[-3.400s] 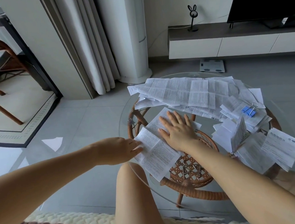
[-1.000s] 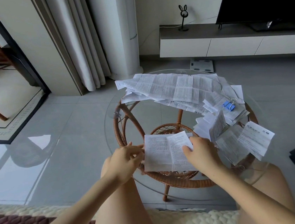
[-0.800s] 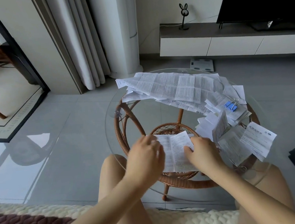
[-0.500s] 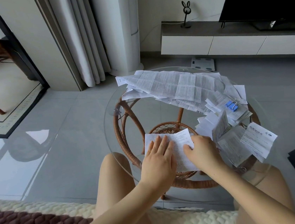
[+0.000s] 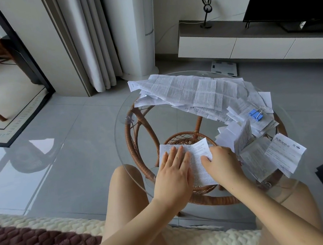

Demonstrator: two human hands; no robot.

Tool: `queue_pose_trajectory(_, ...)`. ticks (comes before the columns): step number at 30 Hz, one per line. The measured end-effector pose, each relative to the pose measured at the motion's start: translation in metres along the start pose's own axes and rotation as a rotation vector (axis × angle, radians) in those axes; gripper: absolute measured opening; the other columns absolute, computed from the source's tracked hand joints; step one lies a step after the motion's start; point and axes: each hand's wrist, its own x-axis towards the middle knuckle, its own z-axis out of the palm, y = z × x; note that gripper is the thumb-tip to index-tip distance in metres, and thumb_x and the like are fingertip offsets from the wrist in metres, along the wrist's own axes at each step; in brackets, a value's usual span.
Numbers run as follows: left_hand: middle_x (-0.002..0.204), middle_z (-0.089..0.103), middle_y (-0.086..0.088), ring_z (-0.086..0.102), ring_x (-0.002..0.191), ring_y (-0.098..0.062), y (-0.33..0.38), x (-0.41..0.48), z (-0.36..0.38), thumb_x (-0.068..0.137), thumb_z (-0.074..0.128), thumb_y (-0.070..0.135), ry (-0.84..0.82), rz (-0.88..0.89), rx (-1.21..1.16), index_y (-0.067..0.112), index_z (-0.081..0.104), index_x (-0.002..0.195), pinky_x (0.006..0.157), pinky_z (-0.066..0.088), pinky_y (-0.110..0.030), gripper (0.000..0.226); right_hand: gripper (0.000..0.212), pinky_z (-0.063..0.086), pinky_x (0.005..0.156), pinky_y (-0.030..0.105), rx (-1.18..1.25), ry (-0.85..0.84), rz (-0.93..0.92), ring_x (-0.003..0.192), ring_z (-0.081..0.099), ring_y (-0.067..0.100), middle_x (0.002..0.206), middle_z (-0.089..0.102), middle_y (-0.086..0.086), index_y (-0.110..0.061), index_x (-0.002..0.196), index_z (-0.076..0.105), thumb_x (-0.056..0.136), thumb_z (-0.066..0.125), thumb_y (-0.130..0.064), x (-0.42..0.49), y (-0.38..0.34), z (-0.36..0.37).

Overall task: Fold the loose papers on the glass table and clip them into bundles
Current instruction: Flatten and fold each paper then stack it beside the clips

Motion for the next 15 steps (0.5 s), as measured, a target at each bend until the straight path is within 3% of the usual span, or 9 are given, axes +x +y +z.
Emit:
queue_pose_trajectory(3, 0.141, 0.049, -0.009, 0.041, 0.134, -0.029, -0.001, 0.000, 0.001, 0.095, 0.032, 0.033, -0.009, -0.008, 0.011, 0.011, 0.055, 0.133, 0.110, 0.026, -0.047, 0.049, 0.041, 0.018, 0.041, 0.014, -0.023, 0.000, 0.021, 0.054, 0.034, 0.001, 0.063, 0.034, -0.009, -0.019, 0.060, 0.029, 0.097, 0.046, -0.022, 0.000, -0.002, 0.000)
queue_pose_trajectory(5, 0.141, 0.049, -0.010, 0.042, 0.133, -0.029, -0.001, 0.001, 0.002, 0.095, 0.033, 0.032, -0.013, -0.005, 0.010, 0.011, 0.056, 0.133, 0.110, 0.026, -0.048, 0.049, 0.044, 0.017, 0.042, 0.014, -0.036, 0.000, 0.022, 0.060, 0.039, 0.012, 0.065, 0.034, -0.007, -0.021, 0.060, 0.021, 0.097, 0.045, -0.020, 0.000, -0.003, 0.001)
queue_pose_trajectory(8, 0.141, 0.049, -0.010, 0.042, 0.133, -0.029, -0.002, 0.001, 0.003, 0.095, 0.034, 0.031, -0.015, -0.003, 0.023, 0.011, 0.055, 0.133, 0.110, 0.026, -0.049, 0.048, 0.039, 0.017, 0.045, 0.011, -0.007, 0.010, 0.015, 0.072, 0.040, 0.019, 0.077, 0.056, 0.006, -0.018, 0.062, 0.025, 0.096, 0.045, -0.018, -0.001, -0.002, 0.003)
queue_pose_trajectory(11, 0.143, 0.046, -0.011, 0.039, 0.135, -0.030, -0.002, 0.002, 0.004, 0.096, 0.032, 0.032, -0.023, -0.002, 0.017, 0.010, 0.053, 0.135, 0.110, 0.030, -0.051, 0.050, 0.014, 0.033, 0.060, 0.013, -0.008, 0.010, 0.019, 0.086, 0.056, 0.026, 0.107, 0.064, 0.015, -0.009, 0.095, 0.055, 0.096, 0.046, -0.019, -0.001, -0.005, 0.005)
queue_pose_trajectory(13, 0.144, 0.044, -0.012, 0.037, 0.136, -0.030, -0.001, 0.002, 0.005, 0.097, 0.029, 0.032, -0.037, -0.004, 0.017, 0.009, 0.051, 0.136, 0.109, 0.032, -0.052, 0.051, 0.030, 0.044, 0.078, 0.026, -0.042, 0.057, 0.005, 0.106, 0.058, 0.027, 0.119, 0.061, 0.013, -0.005, 0.121, 0.052, 0.094, 0.051, -0.019, -0.008, -0.010, 0.007)
queue_pose_trajectory(15, 0.144, 0.045, -0.011, 0.037, 0.136, -0.029, -0.001, 0.002, 0.006, 0.097, 0.025, 0.033, -0.048, -0.003, 0.033, 0.010, 0.051, 0.136, 0.111, 0.032, -0.050, 0.052, 0.048, 0.049, 0.085, 0.038, -0.074, 0.213, -0.070, 0.109, 0.058, 0.031, 0.121, 0.059, 0.015, -0.006, 0.128, 0.050, 0.084, 0.066, -0.018, -0.021, -0.016, 0.012)
